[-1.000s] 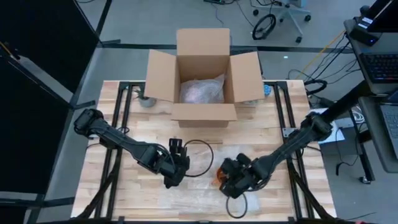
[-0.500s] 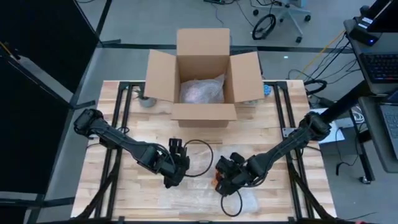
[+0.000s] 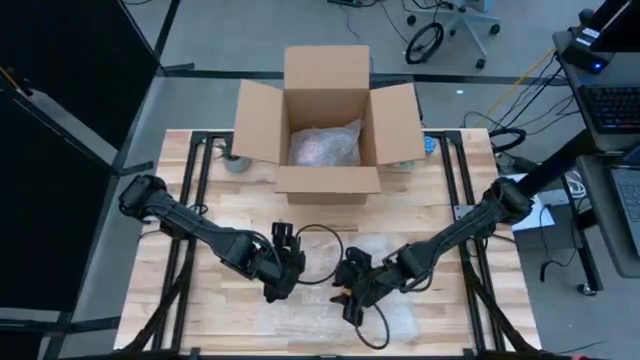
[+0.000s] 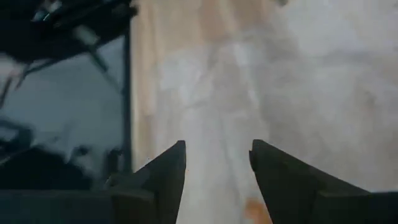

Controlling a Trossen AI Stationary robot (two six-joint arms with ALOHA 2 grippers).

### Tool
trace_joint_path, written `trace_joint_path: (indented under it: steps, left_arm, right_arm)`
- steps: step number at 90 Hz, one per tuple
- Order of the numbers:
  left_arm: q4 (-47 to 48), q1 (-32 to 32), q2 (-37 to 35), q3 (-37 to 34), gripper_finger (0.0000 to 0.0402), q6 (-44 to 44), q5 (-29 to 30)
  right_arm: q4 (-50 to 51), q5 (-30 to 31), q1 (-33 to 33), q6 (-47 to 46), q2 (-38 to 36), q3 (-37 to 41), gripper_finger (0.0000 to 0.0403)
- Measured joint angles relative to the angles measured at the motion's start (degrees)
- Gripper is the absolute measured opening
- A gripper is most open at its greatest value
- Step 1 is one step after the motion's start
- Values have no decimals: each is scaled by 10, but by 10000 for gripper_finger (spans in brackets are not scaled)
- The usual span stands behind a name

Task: Wrap mug
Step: Wrap the orange mug with transparent bubble wrap

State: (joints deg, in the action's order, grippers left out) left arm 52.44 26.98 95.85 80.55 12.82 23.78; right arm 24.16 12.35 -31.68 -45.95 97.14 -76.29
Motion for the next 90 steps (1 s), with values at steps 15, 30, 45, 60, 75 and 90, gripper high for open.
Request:
trace_joint_path:
  steps: [15, 30, 45, 60, 75, 90]
  left_arm:
    - [0, 0, 0, 0, 238, -1, 0]
    - [-4, 0, 0, 0, 238, -2, 3]
    - [-15, 0, 0, 0, 238, -13, 3]
    - [-15, 0, 0, 0, 238, -13, 3]
    - [-16, 0, 0, 0, 238, -12, 3]
    - [-24, 0, 0, 0, 238, -14, 3]
  right_arm:
    - [225, -1, -55, -176, -30, 0, 167]
    - [313, 12, -107, -336, -26, 0, 167]
    - [312, 108, -132, -398, -17, 0, 167]
    - [290, 161, -142, -413, 10, 0, 167]
    - [290, 170, -140, -418, 53, 0, 167]
    - [283, 174, -137, -419, 81, 0, 161]
